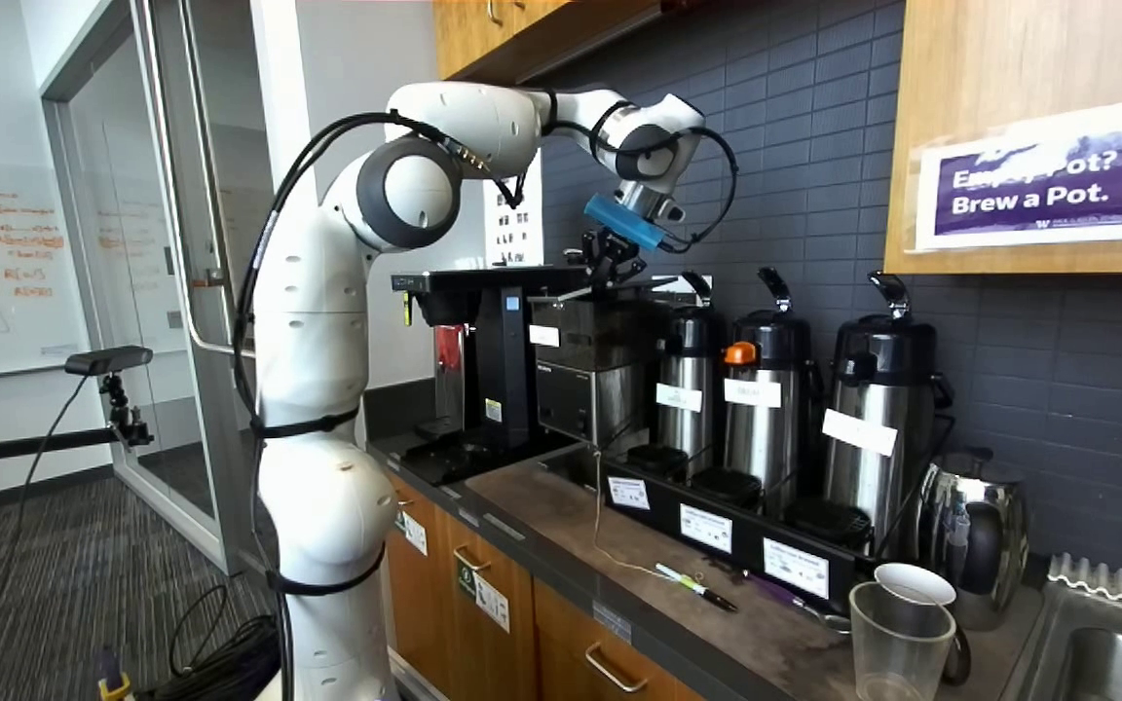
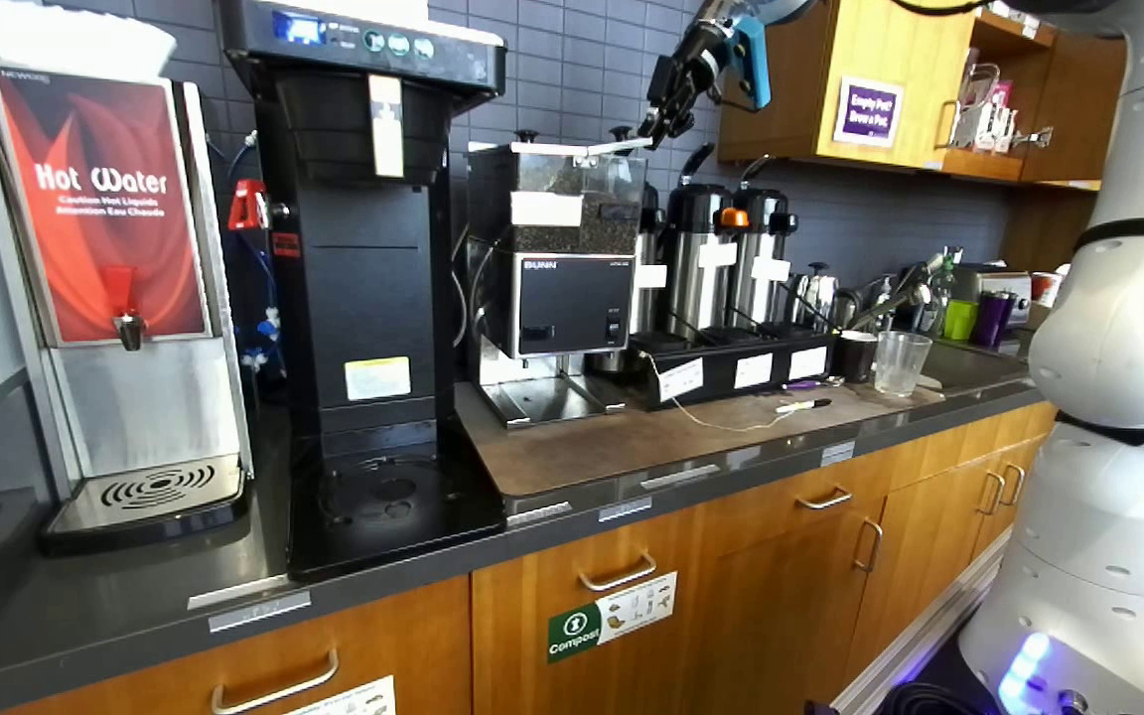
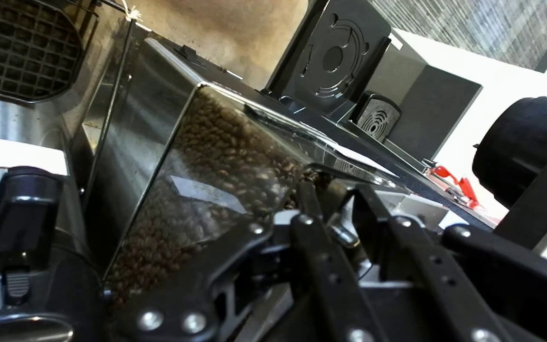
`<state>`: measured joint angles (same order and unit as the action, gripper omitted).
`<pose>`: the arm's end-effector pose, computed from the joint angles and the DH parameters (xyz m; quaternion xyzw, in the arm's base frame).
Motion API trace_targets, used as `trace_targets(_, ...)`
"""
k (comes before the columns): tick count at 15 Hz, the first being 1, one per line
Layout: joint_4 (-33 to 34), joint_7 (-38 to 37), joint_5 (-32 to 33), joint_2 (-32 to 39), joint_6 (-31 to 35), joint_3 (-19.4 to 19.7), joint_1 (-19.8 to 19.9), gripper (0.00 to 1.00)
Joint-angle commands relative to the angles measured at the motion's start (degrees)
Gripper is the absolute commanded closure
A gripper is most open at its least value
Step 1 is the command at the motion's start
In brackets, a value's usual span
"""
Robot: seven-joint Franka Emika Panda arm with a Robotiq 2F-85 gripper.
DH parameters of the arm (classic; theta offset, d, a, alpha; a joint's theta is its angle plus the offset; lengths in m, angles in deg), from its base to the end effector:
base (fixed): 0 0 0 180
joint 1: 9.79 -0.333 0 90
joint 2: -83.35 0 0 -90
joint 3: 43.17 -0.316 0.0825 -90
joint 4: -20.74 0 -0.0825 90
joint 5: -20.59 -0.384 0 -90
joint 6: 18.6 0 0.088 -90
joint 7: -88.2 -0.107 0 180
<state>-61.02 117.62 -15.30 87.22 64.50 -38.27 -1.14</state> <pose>0.5625 -0.0631 0.6653 -0.9387 -0.1615 -0.0918 0.2904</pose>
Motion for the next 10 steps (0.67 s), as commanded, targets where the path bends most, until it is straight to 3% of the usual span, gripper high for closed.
trace_targets(1, -1.8, 0.8, 0.8, -2.7, 0.1, -0.4, -1.1, 0.94)
trace_targets(10, -2.5, 4.1, 0.7, -4.5, -0.5, -0.5, -2.0, 0.94)
